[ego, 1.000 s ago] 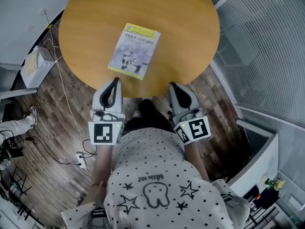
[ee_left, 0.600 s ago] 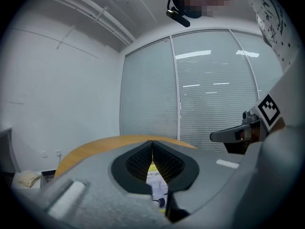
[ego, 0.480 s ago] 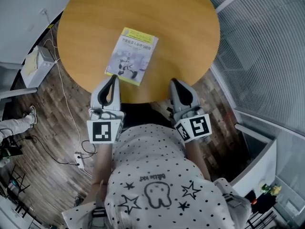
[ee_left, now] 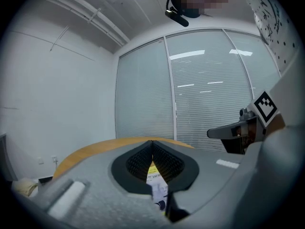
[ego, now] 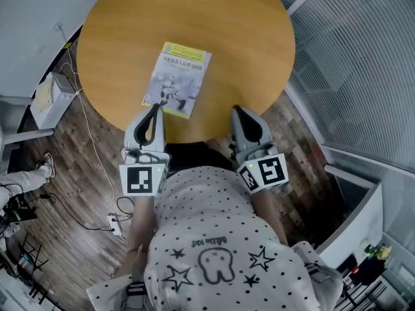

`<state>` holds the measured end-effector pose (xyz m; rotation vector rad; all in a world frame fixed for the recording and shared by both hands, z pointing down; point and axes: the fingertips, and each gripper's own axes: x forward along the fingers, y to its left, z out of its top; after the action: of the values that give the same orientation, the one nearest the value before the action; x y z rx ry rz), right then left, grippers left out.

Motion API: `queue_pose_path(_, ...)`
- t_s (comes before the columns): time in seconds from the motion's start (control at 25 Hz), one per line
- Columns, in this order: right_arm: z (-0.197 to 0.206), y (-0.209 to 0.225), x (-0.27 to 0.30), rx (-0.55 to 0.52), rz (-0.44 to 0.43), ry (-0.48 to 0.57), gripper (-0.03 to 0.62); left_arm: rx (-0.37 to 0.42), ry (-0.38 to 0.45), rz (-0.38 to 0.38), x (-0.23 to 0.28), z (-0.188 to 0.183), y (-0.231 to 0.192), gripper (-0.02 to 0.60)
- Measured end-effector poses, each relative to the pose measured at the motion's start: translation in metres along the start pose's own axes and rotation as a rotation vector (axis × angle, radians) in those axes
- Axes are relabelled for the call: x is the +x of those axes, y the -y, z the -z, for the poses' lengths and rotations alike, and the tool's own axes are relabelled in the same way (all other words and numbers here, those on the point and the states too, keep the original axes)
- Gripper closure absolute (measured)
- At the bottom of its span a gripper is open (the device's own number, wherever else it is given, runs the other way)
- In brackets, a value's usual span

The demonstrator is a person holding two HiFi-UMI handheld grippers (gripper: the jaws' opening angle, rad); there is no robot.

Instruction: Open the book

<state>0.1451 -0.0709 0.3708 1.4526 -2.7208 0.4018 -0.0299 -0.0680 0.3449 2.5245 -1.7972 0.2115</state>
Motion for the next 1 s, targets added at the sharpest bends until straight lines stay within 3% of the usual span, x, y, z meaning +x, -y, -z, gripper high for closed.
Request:
queue_pose_path(0.24, 0.000, -0.002, -0.003, -0.002, 0.015, 0.002, 0.589, 0.008, -0.025, 0.005, -0.001, 0.007, -0.002, 0.572)
queue_pose_path(0.56, -0.002, -0.007, -0.002, -0.011, 0.060, -0.006, 0.589, 0.072, -0.011, 0.074, 0.003, 0.005, -0.001, 0.572)
queue_pose_path(1.0, 0.006, -0.027, 0.013, 0.016, 0.153, -0.050, 0.589, 0.138, -0.054, 0.261, 0.023, 0.020, -0.017, 0.571)
